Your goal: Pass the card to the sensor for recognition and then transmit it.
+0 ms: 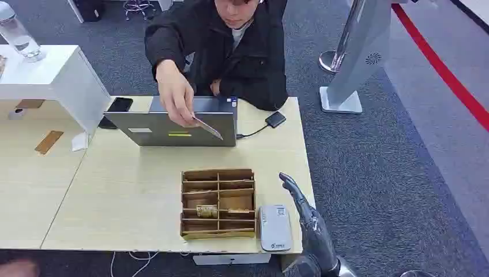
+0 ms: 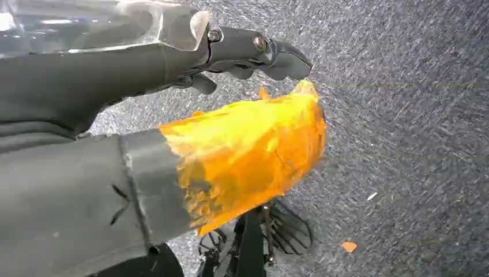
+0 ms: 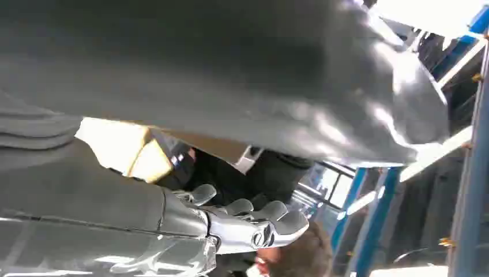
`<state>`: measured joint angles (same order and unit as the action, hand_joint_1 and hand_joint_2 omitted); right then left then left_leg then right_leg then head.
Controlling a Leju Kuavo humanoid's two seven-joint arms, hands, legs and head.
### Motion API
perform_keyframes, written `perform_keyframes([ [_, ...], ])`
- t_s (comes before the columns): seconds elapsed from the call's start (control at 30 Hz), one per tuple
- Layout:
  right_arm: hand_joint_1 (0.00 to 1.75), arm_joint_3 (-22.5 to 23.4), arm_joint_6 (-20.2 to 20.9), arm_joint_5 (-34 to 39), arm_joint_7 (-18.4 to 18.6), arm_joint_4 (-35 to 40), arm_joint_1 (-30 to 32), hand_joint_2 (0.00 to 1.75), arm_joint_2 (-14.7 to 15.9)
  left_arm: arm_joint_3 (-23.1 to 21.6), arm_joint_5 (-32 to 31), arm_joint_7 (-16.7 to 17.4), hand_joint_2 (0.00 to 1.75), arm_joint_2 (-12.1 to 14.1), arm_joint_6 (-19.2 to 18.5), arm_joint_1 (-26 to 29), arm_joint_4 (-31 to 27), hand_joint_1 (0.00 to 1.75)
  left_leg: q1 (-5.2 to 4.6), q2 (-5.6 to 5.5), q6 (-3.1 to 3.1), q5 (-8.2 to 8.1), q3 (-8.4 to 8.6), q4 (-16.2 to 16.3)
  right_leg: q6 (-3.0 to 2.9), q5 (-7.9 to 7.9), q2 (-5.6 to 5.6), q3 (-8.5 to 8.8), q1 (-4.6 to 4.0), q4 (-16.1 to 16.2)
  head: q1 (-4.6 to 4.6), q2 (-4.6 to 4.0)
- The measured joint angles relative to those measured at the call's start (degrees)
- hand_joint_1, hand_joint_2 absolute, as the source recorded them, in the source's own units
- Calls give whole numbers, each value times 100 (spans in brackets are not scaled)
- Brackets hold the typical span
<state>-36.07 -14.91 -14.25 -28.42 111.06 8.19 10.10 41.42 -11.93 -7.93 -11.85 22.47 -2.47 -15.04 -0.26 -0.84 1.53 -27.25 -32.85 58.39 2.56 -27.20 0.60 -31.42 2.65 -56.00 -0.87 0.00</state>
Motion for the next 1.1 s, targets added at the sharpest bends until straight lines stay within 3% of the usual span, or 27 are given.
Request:
perform_keyframes([
  [0.4, 0, 225, 9, -1426, 604, -127, -961, 175, -2, -52, -402, 140, 0, -17, -90, -6, 0, 0, 0, 0, 0, 3, 2, 0, -5, 5, 0, 1, 0, 0, 2, 0],
  [0.87, 0, 241, -26, -1572, 680, -258, -1218, 175, -2, -90, -420, 151, 0, -17, -100, -6, 0, 0, 0, -1, 0, 2, 0, 0, -5, 5, 1, 0, 0, 0, 2, 0],
  [1.1, 0, 199, -498, -3085, 1369, -391, -1560, 175, -2, -90, -656, 286, 0, -17, -140, -5, 0, 0, 0, 0, 1, 4, 2, 0, -4, 6, 0, 2, 0, 0, 2, 0],
])
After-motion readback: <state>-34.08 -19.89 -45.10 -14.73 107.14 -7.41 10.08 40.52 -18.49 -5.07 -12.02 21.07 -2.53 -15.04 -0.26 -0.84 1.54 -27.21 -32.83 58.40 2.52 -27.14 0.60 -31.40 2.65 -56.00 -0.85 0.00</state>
